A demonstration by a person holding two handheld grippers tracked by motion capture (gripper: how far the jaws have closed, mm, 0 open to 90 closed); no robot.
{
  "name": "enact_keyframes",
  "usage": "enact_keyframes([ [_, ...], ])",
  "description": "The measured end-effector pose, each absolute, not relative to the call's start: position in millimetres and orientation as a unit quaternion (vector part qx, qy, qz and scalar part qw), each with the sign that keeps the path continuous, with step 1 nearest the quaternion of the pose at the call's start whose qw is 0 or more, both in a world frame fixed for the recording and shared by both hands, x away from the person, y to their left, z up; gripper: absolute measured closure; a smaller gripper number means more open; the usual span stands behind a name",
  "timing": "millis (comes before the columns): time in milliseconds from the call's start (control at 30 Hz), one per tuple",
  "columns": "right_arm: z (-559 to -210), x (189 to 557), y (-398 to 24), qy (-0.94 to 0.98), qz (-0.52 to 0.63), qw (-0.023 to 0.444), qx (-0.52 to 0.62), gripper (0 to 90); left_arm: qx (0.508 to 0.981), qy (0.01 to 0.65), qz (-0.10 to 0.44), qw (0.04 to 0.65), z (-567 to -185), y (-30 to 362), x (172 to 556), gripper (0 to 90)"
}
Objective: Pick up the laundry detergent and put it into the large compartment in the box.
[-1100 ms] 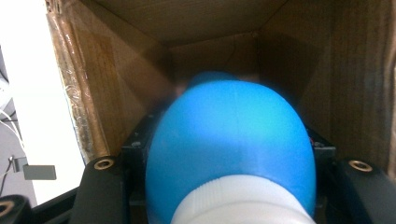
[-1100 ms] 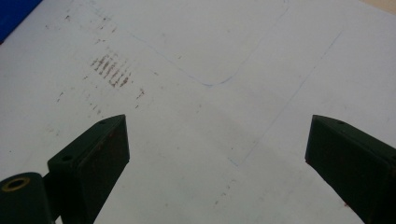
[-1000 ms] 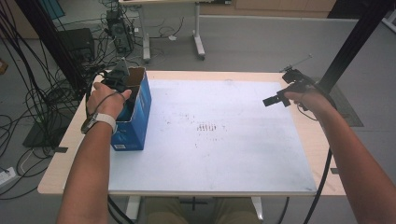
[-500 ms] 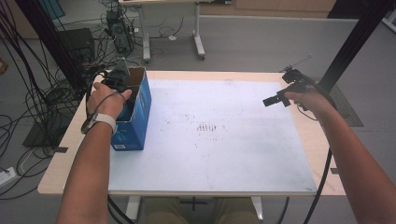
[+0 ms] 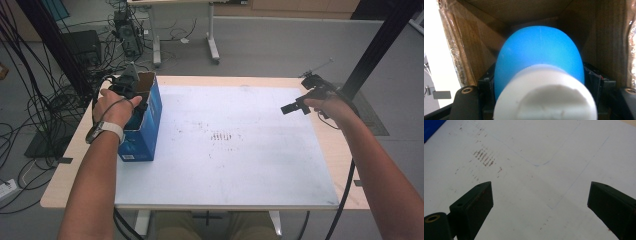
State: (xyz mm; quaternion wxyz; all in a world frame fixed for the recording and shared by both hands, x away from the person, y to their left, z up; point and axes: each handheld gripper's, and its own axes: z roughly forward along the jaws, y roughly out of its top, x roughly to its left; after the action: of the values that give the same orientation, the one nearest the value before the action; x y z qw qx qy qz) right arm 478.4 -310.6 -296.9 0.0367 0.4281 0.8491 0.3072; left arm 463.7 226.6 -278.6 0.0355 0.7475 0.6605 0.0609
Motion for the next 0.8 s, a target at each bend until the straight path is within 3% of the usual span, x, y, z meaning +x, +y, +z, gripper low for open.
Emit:
enact_keyframes([
  [800, -295.0, 475.9, -309.1, 0.85, 0.309, 0.038, 0.425, 6.2, 0.754, 0.651, 0.068, 0.053, -265.9, 228.0, 456.9, 27.5],
])
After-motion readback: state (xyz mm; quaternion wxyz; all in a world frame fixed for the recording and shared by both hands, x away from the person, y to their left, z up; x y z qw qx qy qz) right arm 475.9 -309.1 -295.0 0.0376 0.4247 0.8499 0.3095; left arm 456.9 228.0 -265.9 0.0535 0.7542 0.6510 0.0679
